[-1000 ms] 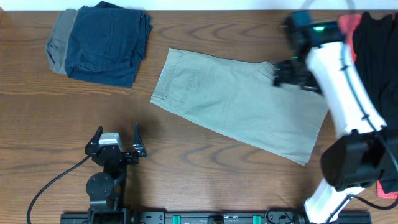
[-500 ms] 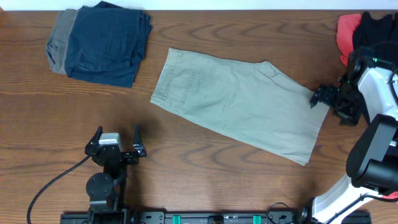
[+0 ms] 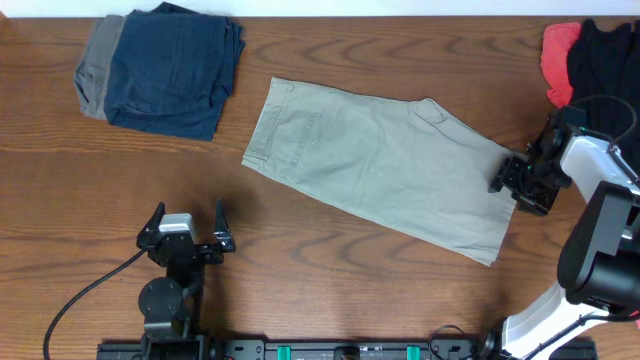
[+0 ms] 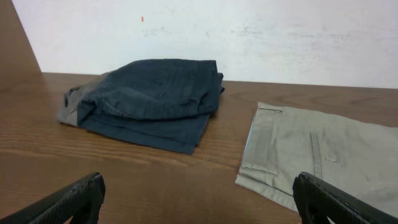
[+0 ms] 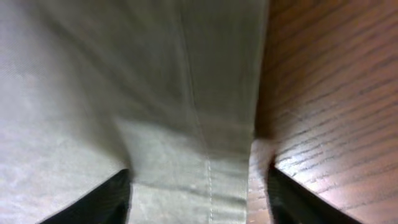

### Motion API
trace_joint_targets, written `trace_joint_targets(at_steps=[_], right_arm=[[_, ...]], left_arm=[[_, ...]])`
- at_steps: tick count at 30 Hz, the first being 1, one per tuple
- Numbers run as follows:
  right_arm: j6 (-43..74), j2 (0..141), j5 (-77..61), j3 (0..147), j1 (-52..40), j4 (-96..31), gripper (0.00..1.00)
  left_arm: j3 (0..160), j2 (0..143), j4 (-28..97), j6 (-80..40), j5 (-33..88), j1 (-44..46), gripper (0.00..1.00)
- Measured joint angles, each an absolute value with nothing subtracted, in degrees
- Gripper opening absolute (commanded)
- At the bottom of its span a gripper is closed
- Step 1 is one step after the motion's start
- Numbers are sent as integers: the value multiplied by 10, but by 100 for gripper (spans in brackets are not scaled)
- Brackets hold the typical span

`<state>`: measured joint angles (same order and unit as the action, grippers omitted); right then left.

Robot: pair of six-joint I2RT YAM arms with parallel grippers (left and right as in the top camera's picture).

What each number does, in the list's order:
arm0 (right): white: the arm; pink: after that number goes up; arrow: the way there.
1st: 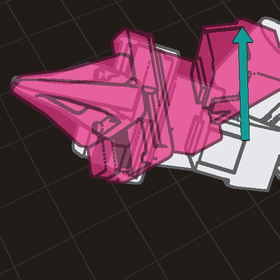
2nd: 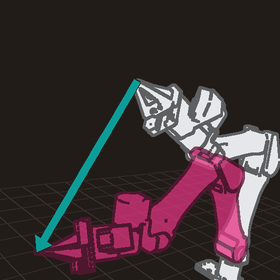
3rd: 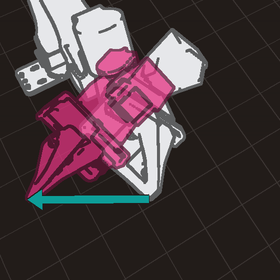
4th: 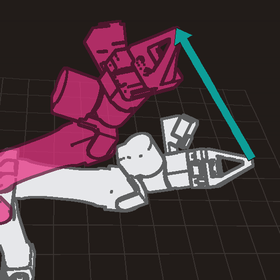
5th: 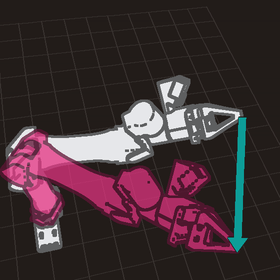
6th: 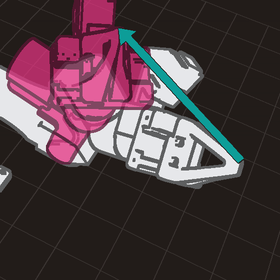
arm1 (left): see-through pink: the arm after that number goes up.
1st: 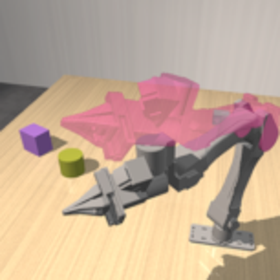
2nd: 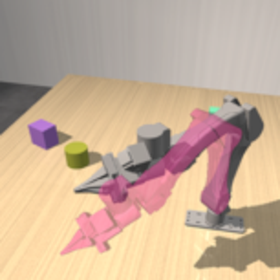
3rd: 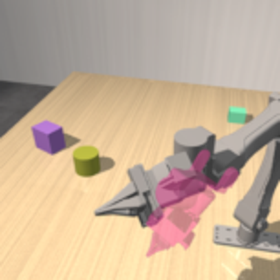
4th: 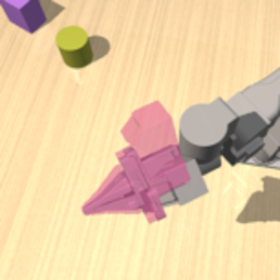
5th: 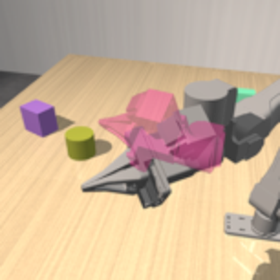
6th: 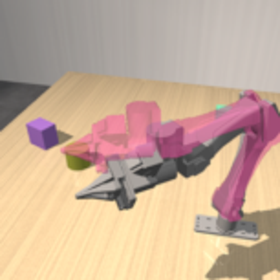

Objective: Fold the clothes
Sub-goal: 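Grasp the right edge of the shorts and pull to straighten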

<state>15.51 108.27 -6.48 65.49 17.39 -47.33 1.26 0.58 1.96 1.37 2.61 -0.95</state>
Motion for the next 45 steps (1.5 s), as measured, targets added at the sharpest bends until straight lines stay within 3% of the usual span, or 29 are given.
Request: trace_joint_targets(at_steps=[1,3,4,16,25,26,27,28,29,45], right_arm=[[153,1080,-64,651,174,-467,43],[152,1078,-64,646,174,-459,11],[154,1078,-64,644,174,-453,1],[154,1082,-89,640,174,-267,1],[154,1086,-105,736,171,-220,2],[152,1086,-106,747,171,-217,9],[151,1086,-106,760,169,-219,38],[148,1086,-106,773,167,-223,81],[147,1086,-106,783,166,-230,99],[124,1086,-158,815,116,-352,99]], left_arm=[[13,6,20,14,26,-10,98],[13,6,19,14,26,-10,98],[13,6,20,14,26,-10,98],[13,6,20,14,26,-10,98],[13,6,19,14,26,-10,98],[13,6,20,14,26,-10,98],[13,6,20,14,26,-10,98],[13,6,20,14,26,-10,98],[13,6,19,14,26,-10,98],[13,6,20,14,26,-10,98]])
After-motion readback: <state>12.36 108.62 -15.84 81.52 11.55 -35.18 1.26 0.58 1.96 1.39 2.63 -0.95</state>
